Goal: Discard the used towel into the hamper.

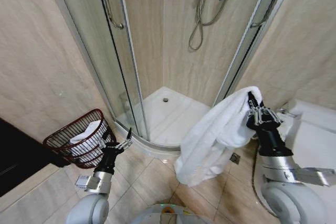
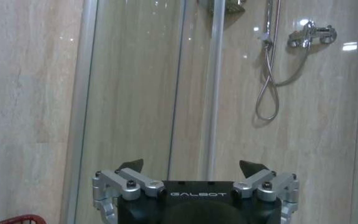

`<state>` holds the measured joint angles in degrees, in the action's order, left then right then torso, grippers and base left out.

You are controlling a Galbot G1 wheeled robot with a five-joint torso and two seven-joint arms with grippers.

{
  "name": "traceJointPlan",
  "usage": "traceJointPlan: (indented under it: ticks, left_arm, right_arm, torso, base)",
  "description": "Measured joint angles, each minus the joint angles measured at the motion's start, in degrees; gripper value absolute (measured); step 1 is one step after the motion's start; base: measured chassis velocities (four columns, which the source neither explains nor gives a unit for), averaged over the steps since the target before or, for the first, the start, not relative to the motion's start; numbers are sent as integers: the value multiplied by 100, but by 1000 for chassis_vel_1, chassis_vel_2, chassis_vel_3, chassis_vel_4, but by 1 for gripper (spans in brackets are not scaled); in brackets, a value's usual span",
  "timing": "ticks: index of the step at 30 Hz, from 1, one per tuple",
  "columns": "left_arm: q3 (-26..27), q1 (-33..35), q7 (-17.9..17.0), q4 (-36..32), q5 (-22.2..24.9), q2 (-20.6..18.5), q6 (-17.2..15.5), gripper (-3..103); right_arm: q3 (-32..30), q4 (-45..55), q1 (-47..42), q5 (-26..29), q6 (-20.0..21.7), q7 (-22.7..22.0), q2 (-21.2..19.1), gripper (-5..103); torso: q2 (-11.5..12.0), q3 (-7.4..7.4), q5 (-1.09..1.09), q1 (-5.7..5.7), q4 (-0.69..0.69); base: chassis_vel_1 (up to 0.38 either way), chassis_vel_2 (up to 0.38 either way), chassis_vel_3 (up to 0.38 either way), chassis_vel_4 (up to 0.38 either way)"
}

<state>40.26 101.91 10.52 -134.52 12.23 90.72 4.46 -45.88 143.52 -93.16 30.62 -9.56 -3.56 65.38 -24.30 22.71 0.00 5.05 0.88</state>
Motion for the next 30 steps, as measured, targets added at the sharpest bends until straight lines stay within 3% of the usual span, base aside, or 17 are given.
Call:
traceJointPlan:
  ticks: [30]
  left_arm:
    - [0, 0, 0, 0, 0, 0, 0, 100]
  right_arm:
    - [-207, -24, 275, 53, -78, 80, -132, 5]
  torso:
    - [-526, 324, 0, 204, 0]
  base:
    - [0, 0, 0, 0]
